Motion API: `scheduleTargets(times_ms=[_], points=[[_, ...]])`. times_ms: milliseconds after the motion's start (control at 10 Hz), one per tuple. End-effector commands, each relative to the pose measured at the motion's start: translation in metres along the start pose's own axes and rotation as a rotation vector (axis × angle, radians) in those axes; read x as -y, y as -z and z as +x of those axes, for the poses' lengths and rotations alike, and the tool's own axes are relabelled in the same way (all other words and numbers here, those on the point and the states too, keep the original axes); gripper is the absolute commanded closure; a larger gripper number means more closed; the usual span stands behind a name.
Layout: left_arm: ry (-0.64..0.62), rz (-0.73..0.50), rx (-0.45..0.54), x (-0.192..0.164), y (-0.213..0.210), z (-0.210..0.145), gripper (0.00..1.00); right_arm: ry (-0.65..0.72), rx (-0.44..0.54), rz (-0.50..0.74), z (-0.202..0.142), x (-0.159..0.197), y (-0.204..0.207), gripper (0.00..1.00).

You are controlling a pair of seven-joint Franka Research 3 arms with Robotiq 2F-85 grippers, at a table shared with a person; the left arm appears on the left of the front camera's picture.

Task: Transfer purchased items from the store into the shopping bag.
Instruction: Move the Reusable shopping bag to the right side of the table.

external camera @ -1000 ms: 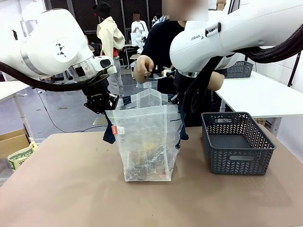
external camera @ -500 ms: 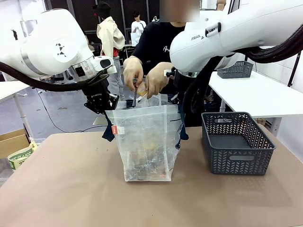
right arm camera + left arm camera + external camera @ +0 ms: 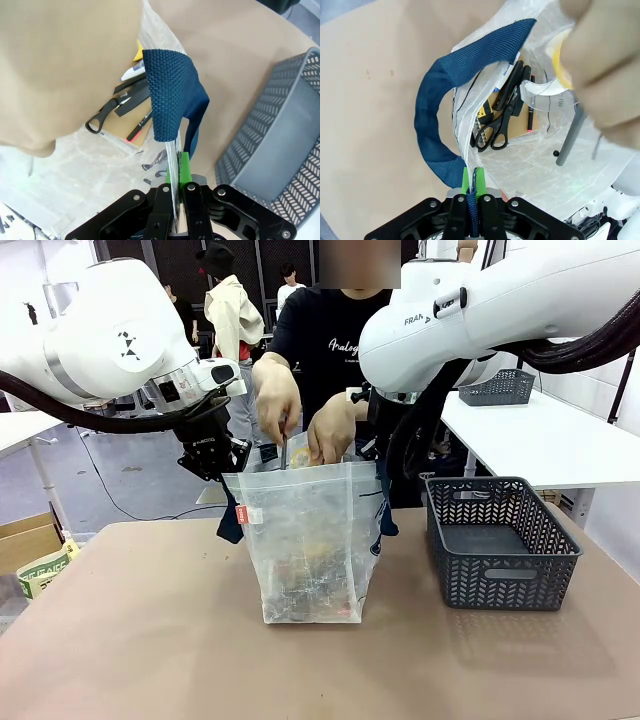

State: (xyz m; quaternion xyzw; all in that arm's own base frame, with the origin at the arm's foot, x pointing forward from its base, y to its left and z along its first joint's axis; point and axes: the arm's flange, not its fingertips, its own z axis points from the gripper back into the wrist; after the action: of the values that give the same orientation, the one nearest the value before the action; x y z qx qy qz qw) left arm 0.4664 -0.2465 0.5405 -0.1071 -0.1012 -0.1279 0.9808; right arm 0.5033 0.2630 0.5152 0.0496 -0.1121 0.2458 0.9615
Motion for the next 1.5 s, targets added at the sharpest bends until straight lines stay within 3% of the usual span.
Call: scheduleTargets(times_ms=[0,1400], points=[[-0.006,0.000,0.006,-0.0020,-0.0033,0.0010,1.00,0.000,0.000,-0.003,0.0008,0.0014,-0.0002,1.00],[-0.006,0.000,0.006,-0.0020,-0.0033,0.0010,1.00,0.000,0.000,-0.003,0.0008,0.0014,-0.0002,1.00]])
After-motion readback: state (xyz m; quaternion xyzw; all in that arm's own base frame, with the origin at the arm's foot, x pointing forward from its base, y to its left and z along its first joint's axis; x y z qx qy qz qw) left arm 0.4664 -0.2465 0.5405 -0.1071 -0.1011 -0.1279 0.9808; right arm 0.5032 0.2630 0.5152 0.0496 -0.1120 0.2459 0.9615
